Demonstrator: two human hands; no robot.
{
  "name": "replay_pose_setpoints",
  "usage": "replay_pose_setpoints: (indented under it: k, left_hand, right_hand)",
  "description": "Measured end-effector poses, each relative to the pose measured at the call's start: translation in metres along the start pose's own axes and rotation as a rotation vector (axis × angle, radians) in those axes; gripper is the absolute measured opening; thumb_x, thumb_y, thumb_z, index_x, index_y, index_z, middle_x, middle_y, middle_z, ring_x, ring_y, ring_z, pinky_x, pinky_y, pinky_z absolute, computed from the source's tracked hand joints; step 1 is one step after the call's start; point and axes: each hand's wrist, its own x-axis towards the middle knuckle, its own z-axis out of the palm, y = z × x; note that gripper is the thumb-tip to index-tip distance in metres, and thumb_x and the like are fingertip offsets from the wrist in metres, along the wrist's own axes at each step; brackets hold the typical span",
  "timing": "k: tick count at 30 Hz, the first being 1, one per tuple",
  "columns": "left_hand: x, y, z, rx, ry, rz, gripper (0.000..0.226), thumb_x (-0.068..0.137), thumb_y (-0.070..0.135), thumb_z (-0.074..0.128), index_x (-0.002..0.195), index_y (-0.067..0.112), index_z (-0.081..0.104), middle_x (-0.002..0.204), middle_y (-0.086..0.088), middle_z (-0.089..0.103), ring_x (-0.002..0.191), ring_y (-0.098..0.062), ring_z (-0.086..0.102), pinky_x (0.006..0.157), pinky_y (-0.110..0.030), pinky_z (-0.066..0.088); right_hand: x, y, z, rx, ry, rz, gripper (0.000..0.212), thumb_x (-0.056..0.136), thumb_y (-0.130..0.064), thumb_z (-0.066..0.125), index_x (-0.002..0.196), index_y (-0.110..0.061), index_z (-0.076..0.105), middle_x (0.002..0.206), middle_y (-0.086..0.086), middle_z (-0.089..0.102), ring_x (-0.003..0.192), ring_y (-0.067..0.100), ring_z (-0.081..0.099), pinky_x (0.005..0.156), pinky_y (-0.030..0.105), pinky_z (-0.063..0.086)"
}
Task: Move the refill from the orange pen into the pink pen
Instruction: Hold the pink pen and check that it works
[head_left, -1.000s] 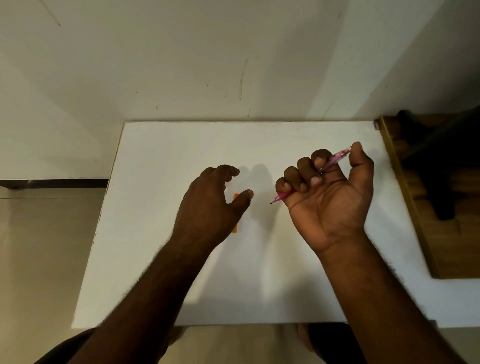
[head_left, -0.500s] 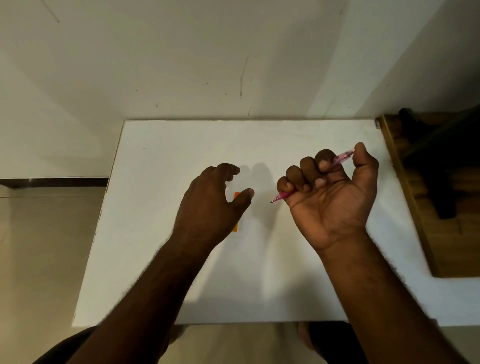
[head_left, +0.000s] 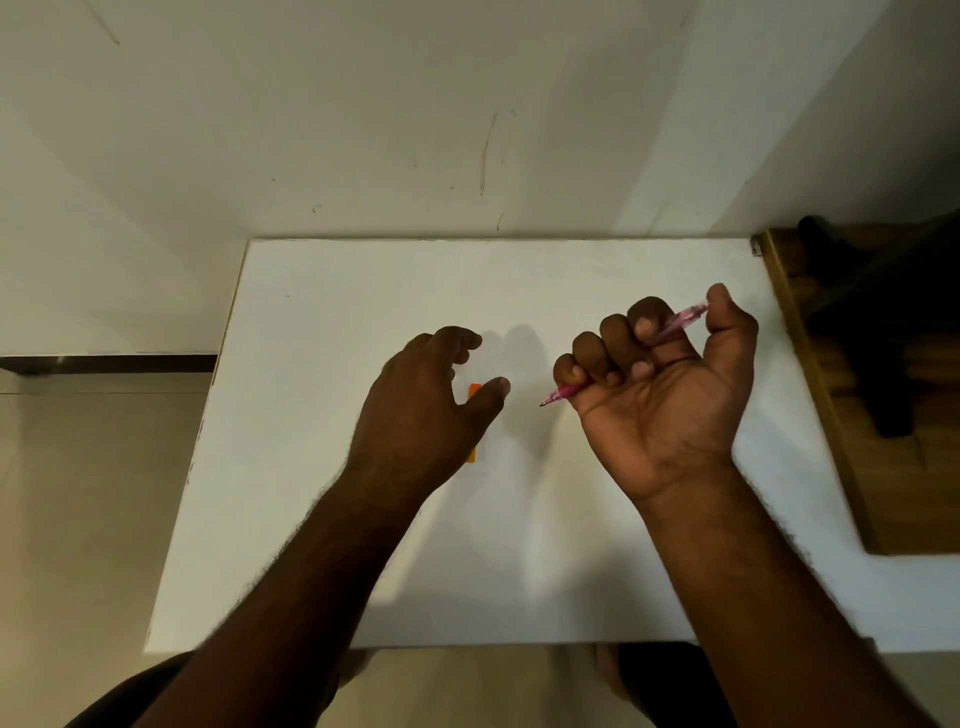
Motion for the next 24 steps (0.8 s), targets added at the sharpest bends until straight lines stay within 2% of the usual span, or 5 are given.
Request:
replay_pose_setpoints:
  k: [6, 10, 15, 19, 24]
  left_hand:
    - [0.0004, 0.0002, 0.0008, -0.004, -0.005, -0.008, 0.047, 0.086, 0.048, 0.070, 0.127, 0.030, 0.058, 0.116, 0.014, 0.064, 0.103, -0.010, 0.061, 0.082, -0.026, 0.043]
    - [0.0005, 0.0003, 0.0013, -0.007, -0.014, -0.013, 0.046, 0.086, 0.048, 0.070, 0.127, 0.030, 0.058, 0.115, 0.014, 0.064, 0.103, -0.009, 0.061, 0.082, -0.026, 0.042]
    - [0.0002, -0.0001, 0.0015, -0.006, -0.017, -0.009, 0.046, 0.086, 0.049, 0.070, 0.127, 0.031, 0.058, 0.115, 0.015, 0.065, 0.102, -0.009, 0.061, 0.082, -0.026, 0.043]
    - [0.0006, -0.0002, 0.0017, -0.002, -0.023, -0.009, 0.047, 0.086, 0.049, 0.069, 0.127, 0.031, 0.058, 0.115, 0.014, 0.065, 0.103, -0.010, 0.061, 0.083, -0.027, 0.045]
    - [0.0005, -0.0006, 0.0023, -0.006, -0.030, -0.013, 0.046, 0.086, 0.049, 0.069, 0.127, 0.031, 0.058, 0.114, 0.015, 0.065, 0.102, -0.009, 0.061, 0.081, -0.026, 0.043]
  right_hand:
    - [0.0012, -0.0001, -0.0001, -0.019, 0.011, 0.003, 0.054, 0.094, -0.056, 0.038, 0.064, -0.013, 0.049, 0.052, -0.001, 0.027, 0.054, 0.019, 0.022, 0.058, 0.033, 0.034]
    - [0.0005, 0.0008, -0.0005, -0.012, 0.032, 0.011, 0.062, 0.094, -0.065, 0.039, 0.066, -0.012, 0.054, 0.053, -0.001, 0.028, 0.054, 0.019, 0.022, 0.058, 0.033, 0.033]
    - [0.0016, 0.0004, -0.0011, -0.028, 0.027, 0.010, 0.056, 0.095, -0.058, 0.039, 0.063, -0.013, 0.049, 0.052, -0.001, 0.028, 0.053, 0.019, 0.022, 0.058, 0.033, 0.033]
    - [0.0012, 0.0015, -0.0012, -0.036, 0.031, 0.018, 0.064, 0.095, -0.066, 0.038, 0.065, -0.012, 0.055, 0.054, -0.001, 0.029, 0.055, 0.019, 0.022, 0.060, 0.034, 0.032]
    - [0.0022, 0.0011, -0.0012, -0.069, 0.034, 0.000, 0.058, 0.096, -0.058, 0.037, 0.061, -0.014, 0.048, 0.052, -0.001, 0.029, 0.054, 0.018, 0.023, 0.059, 0.033, 0.033]
